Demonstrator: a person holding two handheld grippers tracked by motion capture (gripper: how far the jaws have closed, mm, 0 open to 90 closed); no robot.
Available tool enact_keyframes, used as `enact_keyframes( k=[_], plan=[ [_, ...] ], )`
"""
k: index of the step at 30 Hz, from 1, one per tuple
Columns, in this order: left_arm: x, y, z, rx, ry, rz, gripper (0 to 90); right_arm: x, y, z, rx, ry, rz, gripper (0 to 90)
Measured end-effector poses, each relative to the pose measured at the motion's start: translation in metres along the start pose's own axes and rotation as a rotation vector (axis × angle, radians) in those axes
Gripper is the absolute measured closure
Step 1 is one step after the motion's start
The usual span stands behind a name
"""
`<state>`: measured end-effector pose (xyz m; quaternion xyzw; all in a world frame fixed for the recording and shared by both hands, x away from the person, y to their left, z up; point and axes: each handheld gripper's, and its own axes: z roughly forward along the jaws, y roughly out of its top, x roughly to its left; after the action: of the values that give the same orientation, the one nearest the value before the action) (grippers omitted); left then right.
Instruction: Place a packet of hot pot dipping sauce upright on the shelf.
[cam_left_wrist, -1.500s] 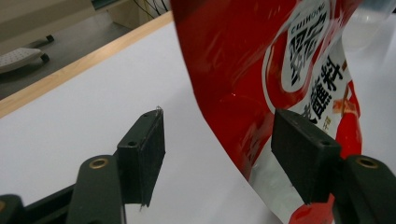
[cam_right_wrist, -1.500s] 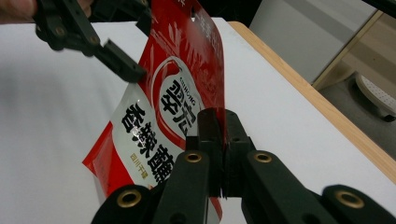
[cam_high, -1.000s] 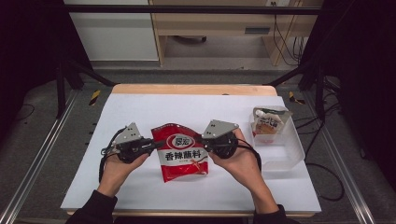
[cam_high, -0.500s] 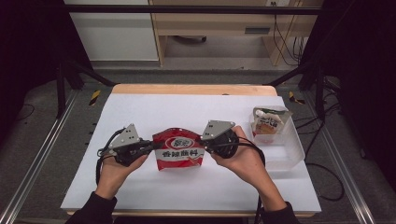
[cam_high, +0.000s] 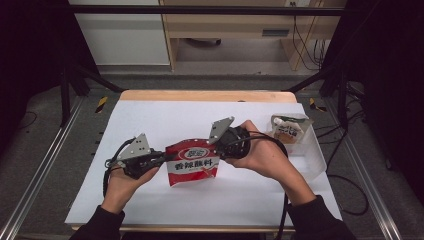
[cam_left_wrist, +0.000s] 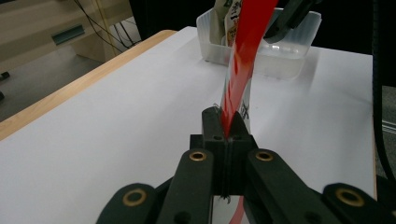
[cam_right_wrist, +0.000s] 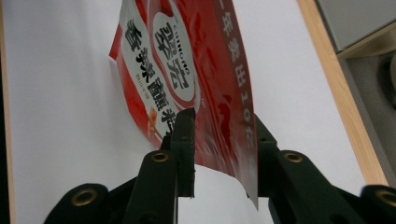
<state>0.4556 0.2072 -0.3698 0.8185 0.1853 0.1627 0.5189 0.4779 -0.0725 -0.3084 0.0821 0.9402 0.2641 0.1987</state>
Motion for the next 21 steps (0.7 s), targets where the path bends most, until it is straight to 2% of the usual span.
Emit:
enact_keyframes(
  k=[5, 7, 11, 16, 19, 21],
  plan=[
    [0.001, 0.0, 0.0, 0.004, -0.002, 0.005, 90.0, -0.002, 0.008, 0.007, 0.045, 0.036, -0.028, 69.8],
    [0.001, 0.0, -0.001, 0.007, -0.005, 0.008, 90.0, -0.004, 0.01, 0.012, 0.06, 0.036, -0.048, 70.1],
    [0.002, 0.0, -0.001, 0.008, -0.009, 0.009, 90.0, -0.008, 0.012, 0.015, 0.063, 0.029, -0.043, 78.7],
    [0.004, -0.001, -0.002, 0.016, -0.007, -0.01, 90.0, -0.007, 0.015, 0.018, 0.078, 0.036, -0.045, 88.3],
    [0.007, -0.003, -0.003, 0.019, 0.006, -0.028, 88.7, -0.007, 0.019, 0.017, 0.088, 0.051, -0.032, 89.4],
    [0.01, -0.004, -0.004, 0.016, 0.019, -0.049, 81.9, -0.007, 0.021, 0.016, 0.088, 0.062, -0.034, 89.6]
  ],
)
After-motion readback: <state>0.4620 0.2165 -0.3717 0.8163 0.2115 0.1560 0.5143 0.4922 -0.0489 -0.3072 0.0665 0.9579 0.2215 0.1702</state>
